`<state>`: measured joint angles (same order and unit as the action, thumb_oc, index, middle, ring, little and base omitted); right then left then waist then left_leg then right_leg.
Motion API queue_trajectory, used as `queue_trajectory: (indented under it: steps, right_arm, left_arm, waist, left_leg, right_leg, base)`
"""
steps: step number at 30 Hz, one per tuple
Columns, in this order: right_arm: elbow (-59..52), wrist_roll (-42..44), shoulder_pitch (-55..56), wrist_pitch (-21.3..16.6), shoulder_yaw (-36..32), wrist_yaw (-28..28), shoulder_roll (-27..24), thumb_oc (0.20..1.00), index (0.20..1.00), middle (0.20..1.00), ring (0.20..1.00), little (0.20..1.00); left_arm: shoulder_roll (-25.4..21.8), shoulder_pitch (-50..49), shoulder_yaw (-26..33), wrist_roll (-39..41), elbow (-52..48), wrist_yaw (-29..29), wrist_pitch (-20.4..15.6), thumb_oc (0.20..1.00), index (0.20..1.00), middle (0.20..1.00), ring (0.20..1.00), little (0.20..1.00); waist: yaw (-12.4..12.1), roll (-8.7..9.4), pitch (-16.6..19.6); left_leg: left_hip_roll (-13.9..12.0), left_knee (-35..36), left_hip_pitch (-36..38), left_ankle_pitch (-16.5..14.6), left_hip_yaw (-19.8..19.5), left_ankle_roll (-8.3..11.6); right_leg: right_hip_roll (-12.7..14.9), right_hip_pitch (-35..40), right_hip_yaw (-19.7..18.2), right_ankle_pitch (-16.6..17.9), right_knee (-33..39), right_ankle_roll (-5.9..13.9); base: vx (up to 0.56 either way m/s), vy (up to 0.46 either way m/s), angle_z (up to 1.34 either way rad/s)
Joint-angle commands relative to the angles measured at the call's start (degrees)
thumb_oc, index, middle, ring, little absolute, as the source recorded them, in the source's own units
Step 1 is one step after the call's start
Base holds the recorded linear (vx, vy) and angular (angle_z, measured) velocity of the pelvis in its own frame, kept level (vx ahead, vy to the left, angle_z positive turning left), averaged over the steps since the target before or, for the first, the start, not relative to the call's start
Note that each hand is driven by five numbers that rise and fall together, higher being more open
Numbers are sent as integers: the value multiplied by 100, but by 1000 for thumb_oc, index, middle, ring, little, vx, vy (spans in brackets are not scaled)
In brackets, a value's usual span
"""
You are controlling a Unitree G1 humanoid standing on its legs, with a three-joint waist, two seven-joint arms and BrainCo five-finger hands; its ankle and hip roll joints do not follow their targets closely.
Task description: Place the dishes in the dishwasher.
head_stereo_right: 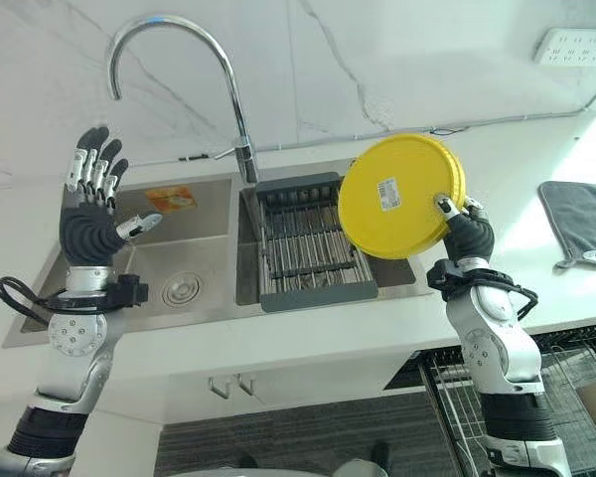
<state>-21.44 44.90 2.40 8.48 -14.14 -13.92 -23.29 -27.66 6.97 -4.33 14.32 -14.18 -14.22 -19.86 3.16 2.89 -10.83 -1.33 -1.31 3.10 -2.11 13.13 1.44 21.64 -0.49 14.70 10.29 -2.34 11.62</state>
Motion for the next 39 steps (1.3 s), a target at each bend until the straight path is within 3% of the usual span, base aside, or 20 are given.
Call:
queue_trajectory:
  steps: [1,3,9,11,14,17,19,20,21,22,23,24,26,27,28,30,31,33,35,39]
  right_arm:
    - [203,-132,-1089,-636,-1,232,-395,200,200,200,200,200]
    - [250,-102,-1079,-612,10,332,-381,200,200,200,200,200]
    - [92,56,-750,-1055,-76,399,-562,200,200,200,200,200]
    - [6,99,-718,-1102,-58,369,-543,200,200,200,200,200]
    - [1,110,-763,-1340,5,247,-411,200,200,200,200,200]
    - [-115,19,-782,-1469,65,218,-278,200,200,200,200,200]
    - [-182,-98,-833,-1557,264,243,-192,200,200,200,200,200]
    - [-181,-100,-836,-1558,262,243,-189,200,200,200,200,200]
    - [-201,-94,-830,-1622,342,255,-198,200,200,200,200,200]
    - [-257,-52,-781,-1611,317,292,-250,200,200,200,200,200]
    - [-361,17,-836,-1509,207,315,-527,200,200,200,200,200]
    - [-358,41,-871,-1489,213,323,-575,200,200,200,200,200]
    - [-372,33,-1101,-1412,343,326,-734,200,200,200,200,200]
    - [-375,20,-1171,-1453,380,224,-875,200,200,200,200,200]
    - [-398,52,-1189,-1451,368,193,-951,200,200,200,200,200]
    - [-374,76,-1347,-1473,379,108,-1130,200,200,200,200,200]
    - [-371,41,-1383,-1512,422,185,-1207,200,200,200,200,200]
    - [-423,-205,-1316,-1533,463,127,-1082,200,200,200,200,200]
    - [-483,-504,-1249,-1480,514,-69,-930,200,200,200,200,200]
    - [-497,-946,-1060,-1464,428,-42,-809,200,200,200,200,200]
  left_arm:
    - [-299,-141,424,-205,-657,60,-131,1000,1000,1000,1000,1000]
    - [-396,-140,445,-329,-722,-25,-132,1000,1000,1000,1000,1000]
    - [-405,-3,231,-655,-787,-257,-108,1000,1000,1000,1000,1000]
    - [-338,5,173,-738,-802,-215,-118,1000,1000,1000,1000,1000]
    - [-368,121,86,-940,-850,-55,-310,1000,1000,1000,1000,1000]
    - [-444,247,-38,-1030,-900,-37,-450,1000,1000,1000,1000,1000]
    - [-574,622,-356,-1231,-873,-179,-378,1000,1000,1000,1000,1000]
    - [-576,633,-363,-1238,-864,-188,-380,1000,1000,1000,1000,1000]
    - [-668,783,-468,-1280,-825,-282,-348,1000,1000,1000,1000,1000]
    - [-676,811,-443,-1285,-801,-198,-406,1000,1000,1000,1000,1000]
    - [-661,705,-375,-1246,-927,-188,-441,1000,1000,1000,1000,1000]
    - [-659,665,-358,-1239,-948,-207,-442,1000,1000,1000,1000,1000]
    - [-612,506,-345,-1332,-1013,-348,-452,1000,1000,1000,1000,1000]
    - [-536,490,-409,-1399,-947,-387,-488,1000,1000,1000,1000,1000]
    - [-466,486,-447,-1460,-916,-389,-527,1000,1000,1000,1000,1000]
    - [-313,483,-500,-1598,-829,-405,-633,1000,1000,1000,1000,1000]
    - [-323,330,-396,-1593,-868,-472,-658,1000,1000,1000,1000,1000]
    - [-288,338,-351,-1508,-915,-372,-572,1000,1000,1000,1000,1000]
    - [-266,442,-431,-1411,-961,-225,-495,1000,1000,1000,1000,1000]
    - [-195,480,-498,-1475,-1097,-224,-200,1000,1000,1000,1000,1000]
  waist:
    - [8,-106,128]
    - [12,-104,92]
    - [179,-124,232]
    - [174,-126,243]
    - [20,-105,176]
    - [-60,-79,200]
    - [-20,-61,239]
    - [-28,-67,234]
    - [50,-31,206]
    - [87,-27,223]
    - [98,27,268]
    - [94,17,268]
    - [122,-41,236]
    - [170,-70,221]
    - [200,-84,210]
    - [228,-68,186]
    - [183,-128,204]
    - [134,-194,246]
    - [172,-250,287]
    - [150,-225,365]
  left_leg:
    - [19,540,803,-464,-173,162]
    - [-29,631,866,-478,162,117]
    - [-58,631,665,-299,92,-72]
    - [-75,631,635,-239,86,-140]
    - [-242,631,563,-109,178,-149]
    - [-453,570,567,-43,338,-53]
    - [-881,267,522,-17,586,217]
    - [-899,252,520,-24,590,229]
    - [-1109,103,478,-51,620,304]
    - [-1390,-4,429,28,678,418]
    - [-1842,-115,261,234,606,743]
    - [-1914,-131,244,283,606,795]
    - [-2344,-59,225,855,691,1034]
    - [-2603,-49,107,1442,908,1167]
    - [-2687,-92,16,1646,992,1211]
    - [-2337,-397,-143,1344,996,1077]
    - [-1524,-595,-155,557,952,801]
    - [-922,-566,-195,176,935,609]
    - [-814,-148,-37,156,1206,531]
    - [-577,455,329,199,862,387]
  right_leg:
    - [-73,-146,156,430,306,278]
    - [-170,-269,595,407,49,314]
    - [-1027,-4,398,-715,-348,-74]
    - [-1142,30,248,-897,-765,-132]
    - [-710,25,278,-716,-1447,-103]
    - [-247,292,362,-433,-1069,-23]
    - [38,573,398,-400,-218,90]
    - [18,588,401,-389,-190,83]
    - [14,478,233,-437,-366,150]
    - [-145,463,190,-847,-389,174]
    - [-501,529,125,-1063,4,108]
    - [-557,544,112,-1042,106,78]
    - [-883,621,34,-955,518,-107]
    - [-1078,711,168,-942,678,-268]
    - [-1163,737,242,-956,707,-357]
    - [-1219,699,383,-996,723,-488]
    - [-1239,684,424,-1070,734,-505]
    - [-1223,672,453,-1029,734,-441]
    - [-1224,707,603,-993,734,-385]
    - [-1175,716,603,-931,716,-245]
  base:
    - [43,249,-63]
    - [-25,228,-105]
    - [-32,101,-39]
    - [-64,-27,-13]
    - [-260,-312,-42]
    - [-240,-471,-40]
    - [-336,-773,-58]
    - [-322,-738,-70]
    - [-275,-601,-90]
    - [-576,-1235,-95]
    - [-480,-1021,-115]
    - [-451,-966,-113]
    - [-300,-585,-112]
    - [-287,-495,-74]
    - [-290,-453,-19]
    - [-222,-293,18]
    - [-120,-169,30]
    - [-35,-48,10]
    - [53,138,13]
    - [111,284,64]
